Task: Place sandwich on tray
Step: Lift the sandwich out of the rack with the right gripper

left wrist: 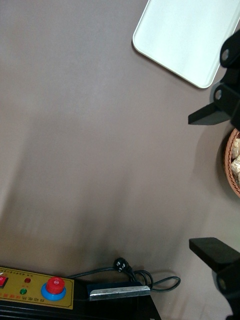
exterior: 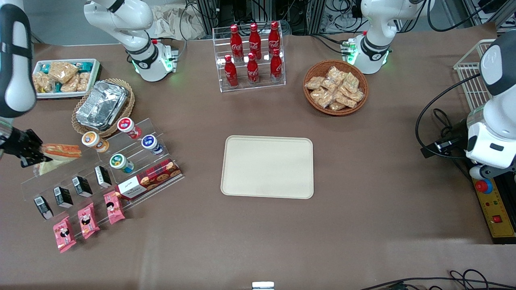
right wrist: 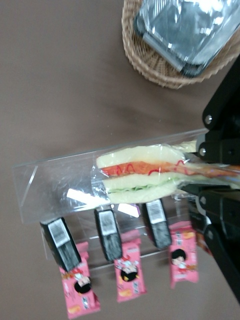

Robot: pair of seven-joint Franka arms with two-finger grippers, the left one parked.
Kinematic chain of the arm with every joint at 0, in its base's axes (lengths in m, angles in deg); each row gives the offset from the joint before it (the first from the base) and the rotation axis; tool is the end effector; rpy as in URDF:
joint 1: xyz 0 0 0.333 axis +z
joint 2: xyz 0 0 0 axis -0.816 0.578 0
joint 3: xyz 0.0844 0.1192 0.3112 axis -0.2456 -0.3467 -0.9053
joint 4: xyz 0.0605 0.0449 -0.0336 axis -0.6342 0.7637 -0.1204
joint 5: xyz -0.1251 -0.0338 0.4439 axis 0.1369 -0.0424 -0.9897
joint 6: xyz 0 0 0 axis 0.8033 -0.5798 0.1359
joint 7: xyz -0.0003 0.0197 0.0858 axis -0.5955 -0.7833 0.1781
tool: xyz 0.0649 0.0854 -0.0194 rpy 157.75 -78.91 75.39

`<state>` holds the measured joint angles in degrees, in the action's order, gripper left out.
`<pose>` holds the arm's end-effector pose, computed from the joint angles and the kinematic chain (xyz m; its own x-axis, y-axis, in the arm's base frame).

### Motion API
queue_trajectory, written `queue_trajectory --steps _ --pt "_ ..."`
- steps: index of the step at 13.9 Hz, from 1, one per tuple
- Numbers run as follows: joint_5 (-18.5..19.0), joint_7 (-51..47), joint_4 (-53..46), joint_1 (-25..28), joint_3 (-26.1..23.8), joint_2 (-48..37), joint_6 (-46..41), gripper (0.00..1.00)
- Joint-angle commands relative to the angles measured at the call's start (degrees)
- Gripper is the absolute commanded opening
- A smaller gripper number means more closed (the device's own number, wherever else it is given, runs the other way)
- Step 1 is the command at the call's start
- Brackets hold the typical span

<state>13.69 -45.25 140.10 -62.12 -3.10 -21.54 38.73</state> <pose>0.5997 -0.2249 0.4468 0.3418 -0.9397 0.0127 -0.9397 -0.3420 -0.0091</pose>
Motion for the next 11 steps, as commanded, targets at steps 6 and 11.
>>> queue_trajectory --steps 6,11 --pt "0.6 7.6 -13.6 0.2 -3.2 0.0 -16.0 0.12" --pt "0.3 9.6 -17.4 0.1 -9.7 -0.4 -18.9 0.12"
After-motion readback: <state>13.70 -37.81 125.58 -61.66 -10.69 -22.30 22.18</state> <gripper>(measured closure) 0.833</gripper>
